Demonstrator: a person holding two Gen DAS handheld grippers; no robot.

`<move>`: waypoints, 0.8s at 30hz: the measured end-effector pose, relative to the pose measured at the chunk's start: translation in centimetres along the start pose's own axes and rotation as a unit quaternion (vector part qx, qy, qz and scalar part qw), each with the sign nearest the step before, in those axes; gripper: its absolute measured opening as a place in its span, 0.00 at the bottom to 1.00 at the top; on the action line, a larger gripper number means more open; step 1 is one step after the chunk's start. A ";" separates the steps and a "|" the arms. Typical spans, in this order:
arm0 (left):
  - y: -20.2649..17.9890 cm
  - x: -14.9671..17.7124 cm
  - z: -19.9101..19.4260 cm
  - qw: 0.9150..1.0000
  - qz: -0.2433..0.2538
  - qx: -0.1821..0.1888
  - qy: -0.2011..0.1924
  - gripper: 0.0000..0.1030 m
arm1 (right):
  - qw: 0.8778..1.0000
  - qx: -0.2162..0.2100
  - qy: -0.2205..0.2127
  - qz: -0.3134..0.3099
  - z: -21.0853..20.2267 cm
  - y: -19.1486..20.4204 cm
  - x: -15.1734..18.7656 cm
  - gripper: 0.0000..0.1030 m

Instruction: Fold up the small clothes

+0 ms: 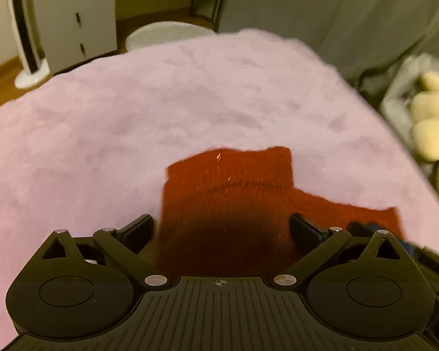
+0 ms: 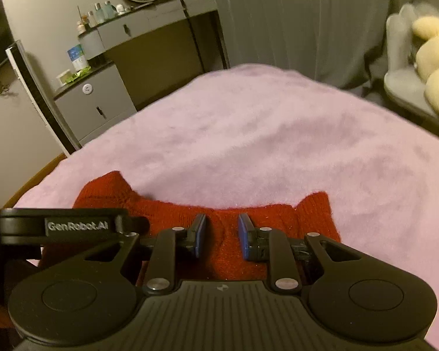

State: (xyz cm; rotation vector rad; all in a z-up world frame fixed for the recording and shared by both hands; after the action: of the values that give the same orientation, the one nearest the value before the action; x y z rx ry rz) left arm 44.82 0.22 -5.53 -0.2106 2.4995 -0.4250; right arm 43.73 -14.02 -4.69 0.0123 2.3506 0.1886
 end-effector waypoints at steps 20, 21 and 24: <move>0.9 17.9 -15.6 0.996 0.058 0.048 -0.040 0.98 | 0.972 -0.079 0.027 0.220 -14.8 -7.4 15.3 0.65; 0.8 18.2 -15.4 0.997 0.065 0.040 -0.032 0.98 | 0.970 -0.085 0.030 0.225 -14.8 -7.4 15.5 0.63; 0.7 19.2 -14.2 0.997 0.076 0.012 -0.018 0.98 | 0.963 -0.110 0.059 0.237 -14.1 -6.8 16.4 0.48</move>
State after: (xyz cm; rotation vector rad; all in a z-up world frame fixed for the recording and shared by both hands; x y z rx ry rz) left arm 20.97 -0.17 -4.93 -0.0173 2.4539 -0.3834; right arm 22.49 -21.56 -7.38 0.4685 2.3964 0.7011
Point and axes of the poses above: each gripper's, at about its wrist camera, not at the fingertips, and z roughly the way its jaws point, y to its left, x to its underside, the point moved 9 cm from there along z, roughly the way its jaws point, and after that the axes turned 9 degrees about x, right-handed, at the moved point
